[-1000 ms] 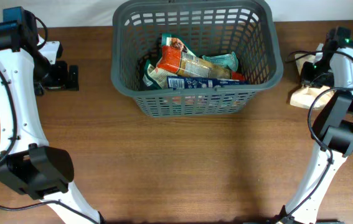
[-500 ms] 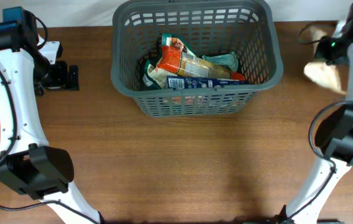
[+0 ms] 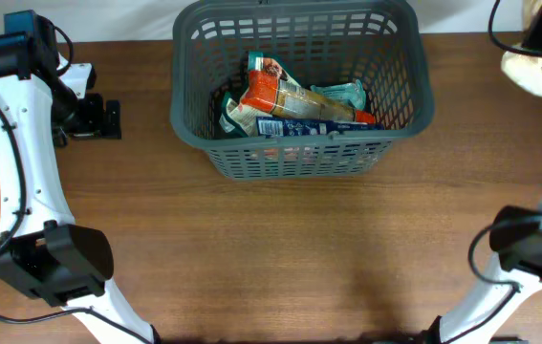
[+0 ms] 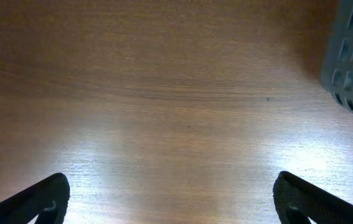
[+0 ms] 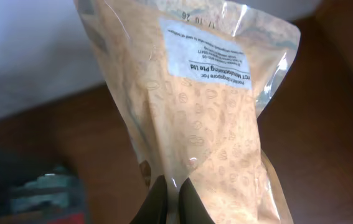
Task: Pack container
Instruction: 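Carry the rice bag up and over the basket, then open right gripper to drop the rice bag into the basket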
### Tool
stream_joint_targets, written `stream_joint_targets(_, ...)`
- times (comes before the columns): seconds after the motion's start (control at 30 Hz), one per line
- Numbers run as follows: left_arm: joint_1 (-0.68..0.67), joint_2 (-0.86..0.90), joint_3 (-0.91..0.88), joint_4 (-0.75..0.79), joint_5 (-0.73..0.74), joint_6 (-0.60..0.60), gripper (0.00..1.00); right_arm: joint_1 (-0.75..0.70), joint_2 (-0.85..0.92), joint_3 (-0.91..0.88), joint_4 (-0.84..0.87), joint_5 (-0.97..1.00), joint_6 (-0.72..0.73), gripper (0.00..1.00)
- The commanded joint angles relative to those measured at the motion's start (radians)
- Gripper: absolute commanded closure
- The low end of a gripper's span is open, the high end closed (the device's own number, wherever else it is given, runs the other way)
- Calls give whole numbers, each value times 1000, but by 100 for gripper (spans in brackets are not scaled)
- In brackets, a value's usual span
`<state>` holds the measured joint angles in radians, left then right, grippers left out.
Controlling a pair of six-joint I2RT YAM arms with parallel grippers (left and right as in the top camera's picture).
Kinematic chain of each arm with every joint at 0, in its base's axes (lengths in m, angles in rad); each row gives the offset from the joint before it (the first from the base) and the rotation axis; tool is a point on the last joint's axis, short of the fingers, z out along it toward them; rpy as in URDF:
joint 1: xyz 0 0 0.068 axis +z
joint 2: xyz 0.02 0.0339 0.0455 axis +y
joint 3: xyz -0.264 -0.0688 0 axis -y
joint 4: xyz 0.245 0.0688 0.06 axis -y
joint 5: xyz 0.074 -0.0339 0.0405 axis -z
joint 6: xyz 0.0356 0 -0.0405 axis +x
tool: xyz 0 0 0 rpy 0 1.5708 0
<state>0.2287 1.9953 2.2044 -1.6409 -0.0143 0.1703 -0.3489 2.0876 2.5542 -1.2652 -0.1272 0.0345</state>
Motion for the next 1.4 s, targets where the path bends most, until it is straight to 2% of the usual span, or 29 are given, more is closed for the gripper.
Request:
stream_joint_targets(0.0, 5, -21, -4, -1, 11, -13, 1, 34, -143, 52, 5, -84, 7, 96)
stream_joint_targets(0.17, 5, -21, -4, -1, 11, -13, 1, 121, -237, 52, 0, -88, -1, 96)
stream_joint_targets(0.33, 5, -21, -4, -1, 11, -13, 1, 269, -287, 52, 0, -87, -55, 96)
stream_joint_targets(0.53, 5, -21, -4, -1, 11, -13, 1, 480, -271, 51, 3, -67, -159, 96)
stream_joint_targets(0.63, 5, -21, -4, -1, 11, -13, 1, 559, -228, 51, -5, -6, -162, 96)
stream_joint_targets(1.13, 5, -21, -4, -1, 11, -13, 1, 576, -239, 51, -89, 25, -150, 96)
stream_joint_targets(1.17, 5, -21, -4, -2, 11, -13, 1, 576, -237, 51, -90, 47, -150, 95)
stream_joint_targets(1.23, 5, -21, -4, -1, 11, -13, 1, 576, -237, 51, -94, 82, -150, 70)
stream_joint_targets(1.33, 5, -21, -4, -1, 11, -13, 1, 576, -241, 51, -106, 98, -150, 49)
stream_joint_targets(1.37, 5, -21, -4, -1, 11, -13, 1, 576, -247, 51, -110, 98, -150, 38)
